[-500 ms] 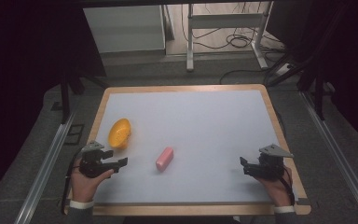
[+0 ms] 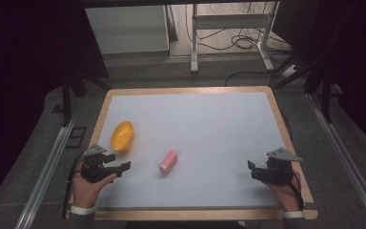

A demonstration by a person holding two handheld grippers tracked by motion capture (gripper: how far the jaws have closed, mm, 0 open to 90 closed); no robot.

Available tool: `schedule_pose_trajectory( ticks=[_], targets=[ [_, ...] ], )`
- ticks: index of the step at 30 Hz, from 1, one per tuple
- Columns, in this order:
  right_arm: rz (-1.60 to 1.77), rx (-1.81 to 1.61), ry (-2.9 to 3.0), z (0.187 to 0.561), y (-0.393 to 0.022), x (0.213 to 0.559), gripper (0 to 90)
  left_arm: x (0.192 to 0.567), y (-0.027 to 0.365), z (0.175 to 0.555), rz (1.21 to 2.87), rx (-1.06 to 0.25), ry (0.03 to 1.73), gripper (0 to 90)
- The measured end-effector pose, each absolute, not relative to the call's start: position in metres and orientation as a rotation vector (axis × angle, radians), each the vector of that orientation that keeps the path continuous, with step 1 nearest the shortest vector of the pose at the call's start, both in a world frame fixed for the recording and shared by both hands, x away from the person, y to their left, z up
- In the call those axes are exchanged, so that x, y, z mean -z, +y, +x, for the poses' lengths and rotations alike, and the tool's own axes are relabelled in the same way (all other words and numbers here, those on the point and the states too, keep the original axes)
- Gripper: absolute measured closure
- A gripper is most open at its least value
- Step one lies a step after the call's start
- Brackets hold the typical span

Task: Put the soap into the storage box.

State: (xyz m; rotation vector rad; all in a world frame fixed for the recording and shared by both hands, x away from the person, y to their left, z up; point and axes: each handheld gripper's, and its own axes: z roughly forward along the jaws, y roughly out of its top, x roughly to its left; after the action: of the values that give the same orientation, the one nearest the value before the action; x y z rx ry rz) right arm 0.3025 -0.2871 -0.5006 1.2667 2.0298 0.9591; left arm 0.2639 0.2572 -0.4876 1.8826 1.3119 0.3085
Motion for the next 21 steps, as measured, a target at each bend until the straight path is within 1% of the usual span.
schedule_pose_trajectory(
  ticks=[10, 21],
  targets=[
    [1.278, -0.980, 2.023, 0.302, -0.291, 0.500, 10.1, 0.483, 0.258, 0.263, 1.878, -0.321, 1.325, 24.6],
    [1.283, -0.992, 2.013, 0.301, -0.295, 0.497, 10.1, 0.474, 0.261, 0.262, 1.827, -0.318, 1.333, 23.0]
  ],
)
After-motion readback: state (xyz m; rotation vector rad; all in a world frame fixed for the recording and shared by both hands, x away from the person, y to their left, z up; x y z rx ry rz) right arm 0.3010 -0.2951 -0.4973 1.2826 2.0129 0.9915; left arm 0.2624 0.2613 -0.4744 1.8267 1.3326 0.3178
